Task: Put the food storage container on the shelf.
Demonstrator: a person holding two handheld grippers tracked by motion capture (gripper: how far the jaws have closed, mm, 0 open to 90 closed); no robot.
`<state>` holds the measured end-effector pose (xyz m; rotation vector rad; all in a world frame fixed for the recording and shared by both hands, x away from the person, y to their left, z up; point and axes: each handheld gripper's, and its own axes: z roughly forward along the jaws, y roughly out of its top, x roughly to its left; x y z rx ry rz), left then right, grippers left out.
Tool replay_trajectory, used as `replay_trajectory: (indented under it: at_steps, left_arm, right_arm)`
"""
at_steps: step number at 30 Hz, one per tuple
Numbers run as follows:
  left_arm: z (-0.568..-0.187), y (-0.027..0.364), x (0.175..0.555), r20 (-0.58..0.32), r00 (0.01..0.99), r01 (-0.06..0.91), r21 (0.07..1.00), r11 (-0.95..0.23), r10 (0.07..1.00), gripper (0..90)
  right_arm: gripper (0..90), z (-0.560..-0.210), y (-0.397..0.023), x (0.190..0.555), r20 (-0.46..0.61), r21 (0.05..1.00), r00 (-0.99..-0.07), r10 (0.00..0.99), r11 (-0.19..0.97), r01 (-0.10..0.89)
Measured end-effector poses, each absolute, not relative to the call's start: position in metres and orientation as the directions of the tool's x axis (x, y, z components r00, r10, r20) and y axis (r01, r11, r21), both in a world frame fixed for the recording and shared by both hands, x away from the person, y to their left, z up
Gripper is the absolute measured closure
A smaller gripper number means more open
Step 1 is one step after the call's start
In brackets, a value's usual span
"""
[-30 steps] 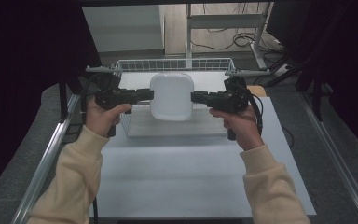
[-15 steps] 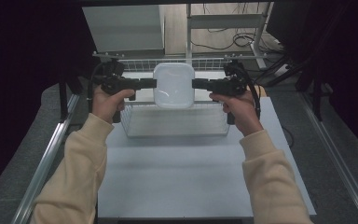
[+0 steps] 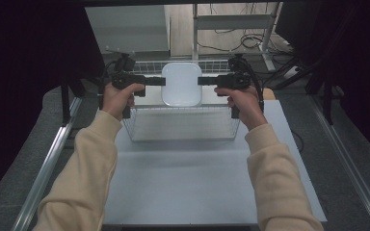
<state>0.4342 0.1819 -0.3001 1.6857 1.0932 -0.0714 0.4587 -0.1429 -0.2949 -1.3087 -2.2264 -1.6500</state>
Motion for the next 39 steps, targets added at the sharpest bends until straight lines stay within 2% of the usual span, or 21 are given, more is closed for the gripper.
replay_trajectory:
  at_steps: [13, 26, 28, 29, 30, 31, 32, 35, 39]
  left_arm:
    - [-0.324, 0.19, 0.478, -0.696, 0.462, 0.789, 0.605, 0.103, 0.55, 66.6]
    - [-0.334, 0.19, 0.484, -0.712, 0.466, 0.777, 0.613, 0.141, 0.525, 63.0]
    - [-0.334, 0.188, 0.484, -0.702, 0.465, 0.774, 0.618, 0.138, 0.539, 54.2]
    - [-0.334, 0.186, 0.483, -0.688, 0.445, 0.774, 0.618, 0.14, 0.573, 48.0]
    - [-0.334, 0.186, 0.483, -0.688, 0.445, 0.774, 0.618, 0.14, 0.573, 42.9]
    - [-0.334, 0.186, 0.482, -0.679, 0.44, 0.77, 0.622, 0.142, 0.588, 42.9]
    - [-0.333, 0.187, 0.481, -0.67, 0.442, 0.764, 0.629, 0.142, 0.596, 38.5]
    - [-0.33, 0.188, 0.474, -0.647, 0.458, 0.738, 0.659, 0.145, 0.61, 30.3]
    - [-0.327, 0.193, 0.461, -0.618, 0.485, 0.712, 0.69, 0.132, 0.619, 28.5]
  right_arm:
    - [68.4, -0.311, -0.137, 0.495, 0.619, 0.672, -0.518, 0.591, -0.057, 0.738]
    - [64.6, -0.32, -0.139, 0.501, 0.661, 0.644, -0.486, 0.572, -0.101, 0.758]
    - [61.6, -0.321, -0.139, 0.501, 0.662, 0.645, -0.488, 0.569, -0.102, 0.757]
    - [51.0, -0.322, -0.136, 0.501, 0.649, 0.651, -0.496, 0.577, -0.083, 0.755]
    - [51.0, -0.322, -0.136, 0.501, 0.649, 0.651, -0.496, 0.577, -0.083, 0.755]
    - [44.1, -0.321, -0.135, 0.5, 0.631, 0.661, -0.499, 0.594, -0.076, 0.747]
    - [39.2, -0.321, -0.133, 0.499, 0.609, 0.68, -0.505, 0.612, -0.076, 0.729]
    - [31.9, -0.316, -0.131, 0.491, 0.581, 0.719, -0.537, 0.612, -0.075, 0.691]
    - [30.5, -0.31, -0.131, 0.484, 0.554, 0.748, -0.568, 0.608, -0.064, 0.661]
